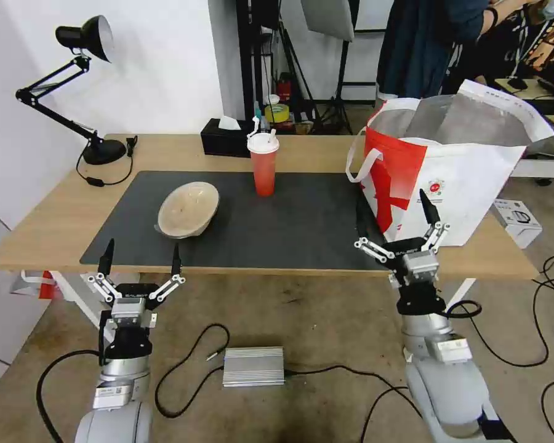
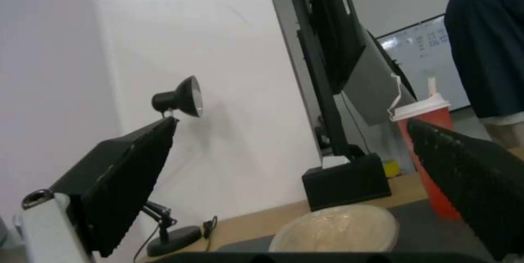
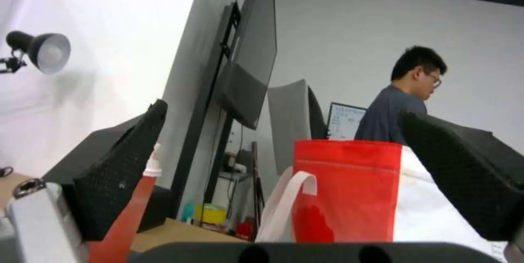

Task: Pick up the trash from the table and place it into the takeout bag.

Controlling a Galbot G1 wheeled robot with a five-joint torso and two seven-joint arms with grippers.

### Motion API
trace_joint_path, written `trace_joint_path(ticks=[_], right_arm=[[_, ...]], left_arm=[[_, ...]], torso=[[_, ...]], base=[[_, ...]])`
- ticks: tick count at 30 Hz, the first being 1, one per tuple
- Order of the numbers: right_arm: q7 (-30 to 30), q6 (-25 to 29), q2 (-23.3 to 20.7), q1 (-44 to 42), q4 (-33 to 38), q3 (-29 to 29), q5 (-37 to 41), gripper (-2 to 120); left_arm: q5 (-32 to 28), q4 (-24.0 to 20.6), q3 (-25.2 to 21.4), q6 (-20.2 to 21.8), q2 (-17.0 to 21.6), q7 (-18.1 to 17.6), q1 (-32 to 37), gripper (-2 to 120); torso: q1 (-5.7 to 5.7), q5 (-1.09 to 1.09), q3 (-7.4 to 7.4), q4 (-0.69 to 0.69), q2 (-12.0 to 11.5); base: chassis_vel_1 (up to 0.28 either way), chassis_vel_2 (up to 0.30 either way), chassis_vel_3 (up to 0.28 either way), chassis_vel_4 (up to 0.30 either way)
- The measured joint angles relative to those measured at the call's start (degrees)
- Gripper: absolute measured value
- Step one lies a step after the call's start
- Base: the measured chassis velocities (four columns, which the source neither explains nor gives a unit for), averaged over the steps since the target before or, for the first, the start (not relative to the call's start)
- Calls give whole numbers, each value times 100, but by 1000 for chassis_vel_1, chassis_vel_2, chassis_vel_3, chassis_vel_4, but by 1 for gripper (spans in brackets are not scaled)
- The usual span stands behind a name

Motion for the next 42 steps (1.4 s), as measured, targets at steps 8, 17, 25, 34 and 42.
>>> trace_joint_path(ticks=[8, 17, 25, 34, 42], right_arm=[[-9, 178, 246, -257, 40, -53, -38, 100], [-19, 213, 286, -481, 238, -45, -35, 100], [-28, 286, 365, -633, 332, -131, -3, 100], [-52, 446, 390, -724, 252, -179, -3, 100], [-58, 644, 411, -792, 56, -189, 39, 100]], left_arm=[[-25, -34, -4, 15, 0, 0, -4, 100], [-106, -139, -43, 76, 0, 2, -7, 100], [-112, -197, -41, 87, 0, 4, -2, 100], [-125, -221, -47, 91, 0, -4, 0, 100], [-128, -222, -46, 92, 0, -4, 0, 100]], torso=[[0, 0, 0, 0, 0], [0, 1, 0, 0, 0], [0, 0, 0, 0, 0], [0, 1, 0, 0, 0], [0, 1, 0, 0, 0]], base=[[0, 0, 0, 0], [0, 0, 0, 0], [0, 0, 0, 0], [0, 0, 0, 0], [0, 0, 0, 0]])
